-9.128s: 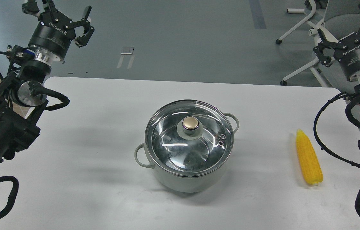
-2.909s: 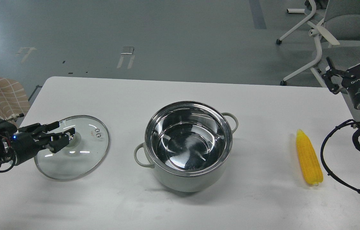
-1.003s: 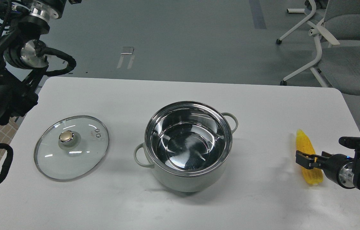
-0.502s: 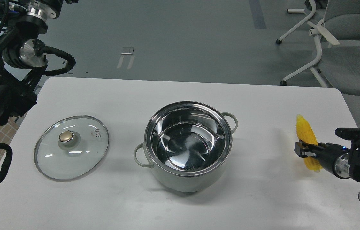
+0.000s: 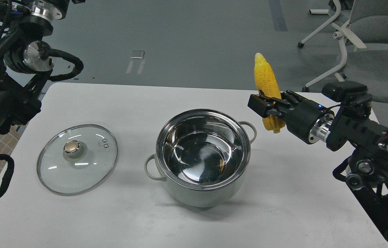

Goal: Open pot and put corn in
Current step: 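Lift the corn with the right gripper and move it over the pot, then lower the corn into the pot and open the right gripper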

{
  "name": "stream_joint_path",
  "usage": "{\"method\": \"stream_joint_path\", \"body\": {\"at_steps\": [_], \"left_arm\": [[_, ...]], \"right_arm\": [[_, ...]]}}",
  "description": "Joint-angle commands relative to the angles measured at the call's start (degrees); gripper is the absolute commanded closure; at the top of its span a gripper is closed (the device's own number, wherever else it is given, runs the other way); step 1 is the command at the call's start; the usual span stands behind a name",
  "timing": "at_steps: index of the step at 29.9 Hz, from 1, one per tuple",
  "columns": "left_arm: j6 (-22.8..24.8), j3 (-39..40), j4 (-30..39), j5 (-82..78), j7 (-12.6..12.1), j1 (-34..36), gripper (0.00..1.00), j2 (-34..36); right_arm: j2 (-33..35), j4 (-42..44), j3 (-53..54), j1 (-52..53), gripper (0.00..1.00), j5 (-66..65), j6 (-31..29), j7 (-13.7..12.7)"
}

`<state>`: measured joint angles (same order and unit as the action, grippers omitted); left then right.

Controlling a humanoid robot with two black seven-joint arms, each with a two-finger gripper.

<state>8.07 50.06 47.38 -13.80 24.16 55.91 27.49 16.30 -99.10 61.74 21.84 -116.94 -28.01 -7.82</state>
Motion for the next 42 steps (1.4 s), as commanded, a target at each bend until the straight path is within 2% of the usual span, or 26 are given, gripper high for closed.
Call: {"method": "stream_joint_path", "body": {"at_steps": [1, 8, 9, 12, 15, 17, 18, 29, 36, 38, 42], "left_arm": [[0.1, 0.0, 0.0, 0.0, 0.0, 0.0, 0.03, 0.1], [-0.2, 0.0, 0.0, 0.0, 0.1, -0.1, 0.03, -0.1], [-0.2, 0.0, 0.1, 0.0, 0.1, -0.1, 0.03, -0.2], [-0.2, 0.0, 0.0, 0.0, 0.0, -0.2, 0.03, -0.4], [-0.2, 0.0, 0.0, 0.0, 0.1, -0.2, 0.03, -0.6], [-0.2, 0.0, 0.0, 0.0, 0.2, -0.2, 0.03, -0.9], [-0.2, 0.0, 0.0, 0.0, 0.3, -0.2, 0.03, -1.1], [-0.2, 0.0, 0.0, 0.0, 0.4, -0.2, 0.03, -1.9], [-0.2, 0.0, 0.0, 0.0, 0.2, -0.1, 0.03, -1.9], [-0.2, 0.0, 0.0, -0.1, 0.1, 0.0, 0.03, -1.9], [0.4, 0.0, -0.1, 0.0, 0.3, -0.2, 0.03, -1.8]], "right_arm": [[-3.0, 0.1, -7.8, 1.8, 1.0, 0.1, 0.0, -0.1], [-4.7, 2.2, -14.1, 3.8, 1.0, -0.2, 0.0, -0.2], [-4.7, 2.2, -15.1, 4.1, 0.9, -0.2, 0.0, -0.2], [-4.4, 2.4, -16.0, 4.3, 0.8, -0.2, 0.0, -0.2], [-4.1, 2.4, -16.2, 4.3, 0.6, -0.2, 0.0, 0.0], [-4.1, 2.3, -16.2, 4.1, 0.54, -0.2, 0.0, 0.1], [-3.9, 2.3, -16.2, 4.0, 0.45, -0.2, 0.0, 0.1], [-3.7, 2.3, -17.3, 4.3, 0.08, -0.1, 0.0, 0.2], [-4.4, 2.2, -14.5, 4.4, 0.04, 0.4, 0.0, 0.6], [-5.1, 2.2, -9.9, 4.4, 0.0, 0.5, 0.0, 0.6], [-10.9, 2.6, -0.5, 7.0, 0.0, 1.4, 0.0, 0.6]]}}
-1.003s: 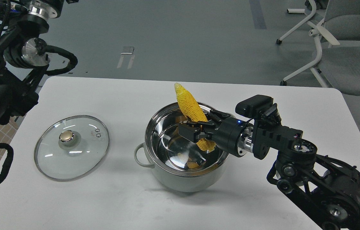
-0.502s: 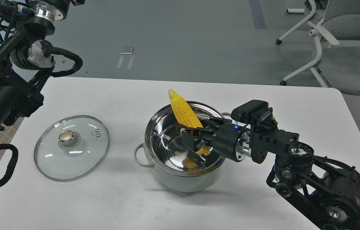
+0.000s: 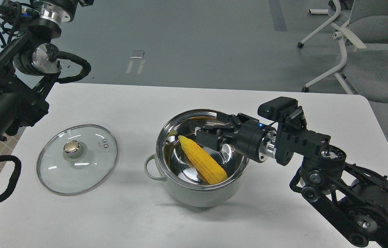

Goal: Open pot and put corn in

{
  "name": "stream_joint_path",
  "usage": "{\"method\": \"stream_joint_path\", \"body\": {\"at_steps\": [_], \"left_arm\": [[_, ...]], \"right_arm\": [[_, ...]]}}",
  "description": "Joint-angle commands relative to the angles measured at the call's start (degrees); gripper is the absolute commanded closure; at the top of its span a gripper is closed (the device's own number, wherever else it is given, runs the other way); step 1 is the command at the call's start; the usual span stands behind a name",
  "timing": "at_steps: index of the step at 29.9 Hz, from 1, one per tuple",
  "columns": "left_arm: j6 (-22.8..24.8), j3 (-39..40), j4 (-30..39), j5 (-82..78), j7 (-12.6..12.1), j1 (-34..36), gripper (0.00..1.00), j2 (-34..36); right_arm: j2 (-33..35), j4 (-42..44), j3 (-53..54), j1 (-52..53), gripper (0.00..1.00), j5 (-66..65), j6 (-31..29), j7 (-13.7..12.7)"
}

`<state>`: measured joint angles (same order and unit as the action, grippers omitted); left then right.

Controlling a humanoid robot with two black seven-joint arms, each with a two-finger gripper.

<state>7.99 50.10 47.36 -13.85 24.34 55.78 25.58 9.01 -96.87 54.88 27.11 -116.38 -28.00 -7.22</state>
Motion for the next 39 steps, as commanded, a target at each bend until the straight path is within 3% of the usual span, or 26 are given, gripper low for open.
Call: {"method": "stream_joint_path", "body": {"at_steps": [1, 4, 11, 18, 23, 27, 30, 39], "left_arm": [[0.6, 0.1, -0.2, 0.1, 0.1, -0.1, 0.03, 0.1], [0.6, 0.1, -0.2, 0.2, 0.2, -0.3, 0.03, 0.3], [1.4, 3.1, -0.3, 0.3, -0.1, -1.6, 0.03, 0.8], [5.3, 8.6, -0.6, 0.3, -2.9, -3.9, 0.03, -0.2], [5.5, 8.8, -0.7, 0.4, -3.4, -4.2, 0.03, -0.2], [5.4, 8.9, -0.8, 1.3, -3.8, -4.5, 0.03, -0.2], [5.4, 8.9, -1.3, 1.7, -3.7, -4.5, 0.03, -0.2], [5.4, 9.8, -2.8, 2.2, -3.8, -5.3, 0.03, -1.4]], "right_arm": [[-5.7, 0.6, 10.4, 2.3, 0.0, 2.8, 0.0, 0.0], [-9.0, 2.1, 18.1, 2.9, 0.0, 9.8, 0.0, 0.0], [-9.0, 8.4, 29.4, 7.2, 0.0, 28.4, 0.0, 0.0], [-8.4, 24.7, 37.2, 13.4, 0.0, 51.4, 3.3, 0.2], [-6.9, 38.3, 43.6, 19.1, 0.0, 64.1, 5.3, 5.0], [-0.2, 52.4, 44.4, 25.8, 0.0, 70.1, 6.3, 10.5], [0.3, 55.9, 44.3, 28.3, 0.0, 70.3, 6.3, 12.7], [0.3, 55.9, 43.8, 28.1, 0.0, 70.3, 5.8, 13.1]]}}
